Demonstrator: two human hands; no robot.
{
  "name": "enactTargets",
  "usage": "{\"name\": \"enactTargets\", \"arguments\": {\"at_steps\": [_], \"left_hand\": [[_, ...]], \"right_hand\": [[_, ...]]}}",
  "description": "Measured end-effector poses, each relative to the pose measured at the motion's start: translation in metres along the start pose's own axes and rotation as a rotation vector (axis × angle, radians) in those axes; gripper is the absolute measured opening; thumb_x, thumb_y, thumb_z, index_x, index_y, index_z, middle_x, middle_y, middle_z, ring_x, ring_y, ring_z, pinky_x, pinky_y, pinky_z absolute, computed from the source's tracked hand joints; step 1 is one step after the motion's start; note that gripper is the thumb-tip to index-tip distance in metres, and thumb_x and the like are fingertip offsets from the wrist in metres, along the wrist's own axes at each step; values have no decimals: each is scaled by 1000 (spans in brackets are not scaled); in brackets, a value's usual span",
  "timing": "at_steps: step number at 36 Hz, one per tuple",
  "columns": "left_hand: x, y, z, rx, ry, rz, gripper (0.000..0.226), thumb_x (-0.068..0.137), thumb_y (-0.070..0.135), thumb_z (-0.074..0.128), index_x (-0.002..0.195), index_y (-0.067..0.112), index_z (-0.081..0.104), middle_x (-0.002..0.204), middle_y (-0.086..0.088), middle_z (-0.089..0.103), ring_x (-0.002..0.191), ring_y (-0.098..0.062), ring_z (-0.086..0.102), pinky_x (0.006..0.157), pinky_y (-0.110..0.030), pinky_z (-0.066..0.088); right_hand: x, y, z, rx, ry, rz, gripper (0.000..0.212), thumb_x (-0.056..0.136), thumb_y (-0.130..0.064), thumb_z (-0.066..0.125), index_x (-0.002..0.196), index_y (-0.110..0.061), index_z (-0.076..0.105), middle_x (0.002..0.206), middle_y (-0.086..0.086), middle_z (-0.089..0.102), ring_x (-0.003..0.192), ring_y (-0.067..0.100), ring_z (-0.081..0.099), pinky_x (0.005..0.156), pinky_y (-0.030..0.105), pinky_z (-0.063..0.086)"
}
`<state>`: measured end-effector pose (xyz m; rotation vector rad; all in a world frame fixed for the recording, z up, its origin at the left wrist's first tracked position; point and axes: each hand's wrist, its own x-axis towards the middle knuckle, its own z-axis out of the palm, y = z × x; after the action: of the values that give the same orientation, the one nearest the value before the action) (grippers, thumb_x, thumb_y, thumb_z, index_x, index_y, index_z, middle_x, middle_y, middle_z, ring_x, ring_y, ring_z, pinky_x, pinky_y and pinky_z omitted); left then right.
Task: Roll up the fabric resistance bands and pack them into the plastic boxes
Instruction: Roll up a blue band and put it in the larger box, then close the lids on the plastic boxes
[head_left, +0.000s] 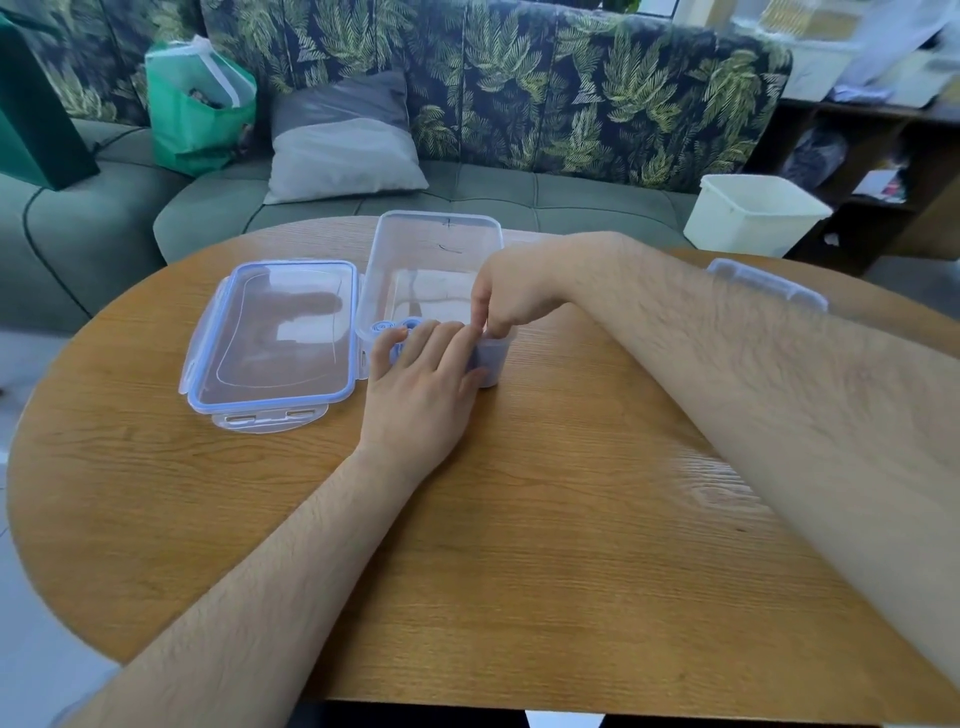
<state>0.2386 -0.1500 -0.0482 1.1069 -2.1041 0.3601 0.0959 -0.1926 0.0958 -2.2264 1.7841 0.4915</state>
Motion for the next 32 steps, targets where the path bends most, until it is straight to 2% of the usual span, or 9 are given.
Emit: {"name": "enactTargets", "arguments": {"at_steps": [5, 8, 10, 14, 18, 23, 27, 30, 32], "left_hand": [[1, 1, -9, -76, -21, -29, 43, 90, 32, 69, 129, 18, 59, 123, 4, 65, 117, -18, 59, 105, -38, 27], [2, 0, -15, -139, -21, -45, 40, 90, 28, 64, 128, 15, 61, 126, 2, 65, 119, -18, 57, 103, -37, 29], [4, -4, -22, -192, -22, -108, 38, 91, 27, 58, 127, 15, 62, 126, 2, 64, 120, -17, 54, 103, -35, 29], [7, -20, -38, -242, -6, -249, 33, 92, 22, 52, 124, 17, 61, 123, 2, 63, 116, -19, 53, 99, -32, 28], [5, -40, -53, -219, 20, -346, 26, 95, 21, 49, 118, 17, 61, 117, 2, 64, 112, -24, 55, 95, -36, 31], [-4, -58, -68, -256, 26, -414, 27, 98, 25, 42, 109, 16, 65, 111, 3, 66, 107, -23, 57, 88, -30, 29], [-16, -70, -82, -290, 43, -463, 29, 100, 27, 37, 98, 16, 64, 103, 5, 66, 96, -21, 57, 83, -35, 37], [-26, -83, -90, -257, 23, -480, 30, 102, 24, 38, 92, 12, 63, 94, 1, 64, 87, -23, 56, 74, -27, 27], [-33, -93, -93, -252, -12, -497, 33, 102, 26, 35, 89, 11, 62, 89, 3, 61, 82, -23, 55, 70, -28, 25]], "right_hand": [[-2, 1, 1, 61, 75, 60, 29, 92, -24, 67, 119, -13, 70, 119, 10, 69, 112, 30, 64, 84, 33, 48], [-3, 2, 4, 103, 155, 40, 25, 97, -20, 54, 115, -15, 72, 117, 4, 71, 110, 25, 63, 89, 33, 50], [-4, 1, 6, 126, 262, 28, 29, 100, -22, 46, 110, -13, 72, 113, 3, 72, 106, 24, 63, 89, 34, 50], [-6, -8, 9, 190, 520, 8, 30, 100, -31, 46, 94, -13, 69, 96, 1, 70, 96, 25, 61, 87, 38, 51], [-12, -35, 15, 295, 738, -59, 28, 98, -31, 51, 74, -18, 58, 74, -5, 61, 81, 24, 57, 70, 34, 40], [-12, -86, 34, 436, 695, -95, 28, 99, -30, 49, 74, -19, 54, 76, -2, 59, 79, 24, 56, 68, 37, 46], [-5, -125, 50, 491, 672, -85, 23, 97, -27, 48, 77, -19, 56, 88, 6, 67, 84, 27, 59, 73, 38, 49], [-1, -150, 57, 553, 657, -32, 24, 97, -25, 45, 75, -20, 55, 92, 9, 68, 88, 30, 61, 77, 40, 50], [2, -164, 62, 577, 630, 15, 30, 96, -29, 43, 68, -23, 48, 87, 6, 65, 88, 29, 60, 82, 45, 51]]}}
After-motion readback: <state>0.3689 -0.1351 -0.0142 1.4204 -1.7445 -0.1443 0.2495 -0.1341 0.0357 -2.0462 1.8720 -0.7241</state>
